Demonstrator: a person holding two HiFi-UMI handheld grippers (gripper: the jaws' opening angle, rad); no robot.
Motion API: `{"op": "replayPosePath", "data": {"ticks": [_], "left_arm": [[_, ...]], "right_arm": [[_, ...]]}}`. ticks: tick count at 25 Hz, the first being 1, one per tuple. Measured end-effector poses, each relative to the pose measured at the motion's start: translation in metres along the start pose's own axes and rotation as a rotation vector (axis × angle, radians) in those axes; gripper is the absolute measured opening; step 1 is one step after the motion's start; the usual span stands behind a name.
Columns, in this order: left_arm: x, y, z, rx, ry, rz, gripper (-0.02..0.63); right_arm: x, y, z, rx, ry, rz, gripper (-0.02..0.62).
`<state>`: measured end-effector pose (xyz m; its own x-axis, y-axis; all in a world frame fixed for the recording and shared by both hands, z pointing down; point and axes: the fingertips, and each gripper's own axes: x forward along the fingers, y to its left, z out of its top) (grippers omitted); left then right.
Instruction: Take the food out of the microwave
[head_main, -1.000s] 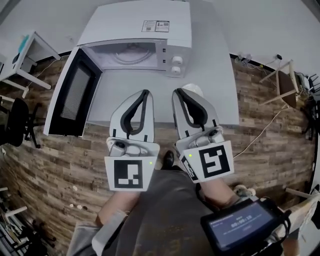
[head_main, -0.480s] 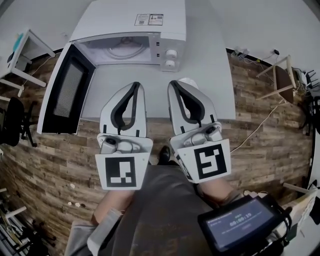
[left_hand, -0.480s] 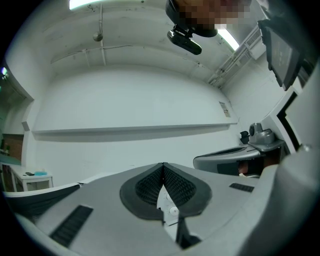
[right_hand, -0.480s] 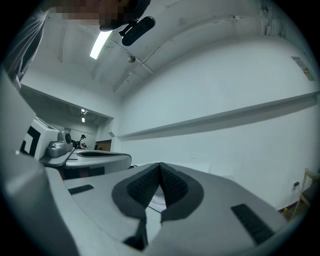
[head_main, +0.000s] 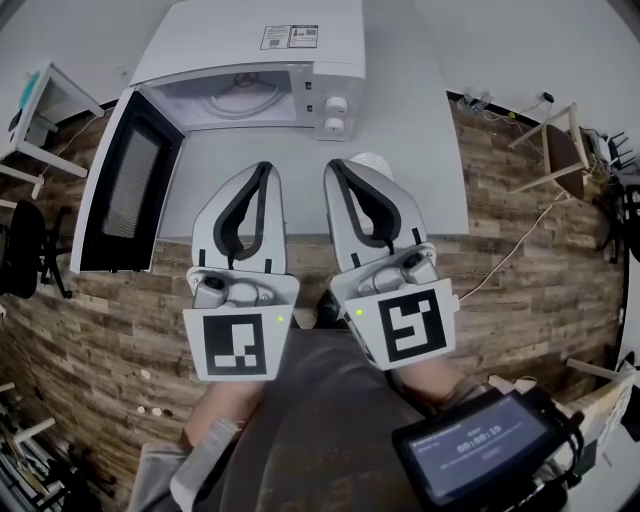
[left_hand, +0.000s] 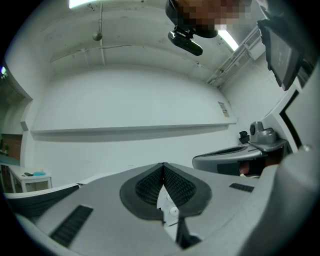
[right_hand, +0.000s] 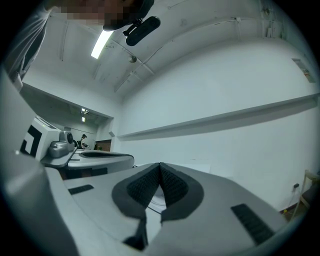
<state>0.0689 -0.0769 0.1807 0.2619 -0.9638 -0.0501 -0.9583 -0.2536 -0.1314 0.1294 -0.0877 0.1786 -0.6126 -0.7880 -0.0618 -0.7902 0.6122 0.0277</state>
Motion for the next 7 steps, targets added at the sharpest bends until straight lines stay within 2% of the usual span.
{"op": "replayPosePath", "data": {"ticks": [7], "left_arm": [[0.0000,0.0031,0.0001,0.009,0.002,-0.002,0.008]], "right_arm": [[0.0018,0.0022,-0.0001,-0.008,-0.004,-0.002,0.006]]}}
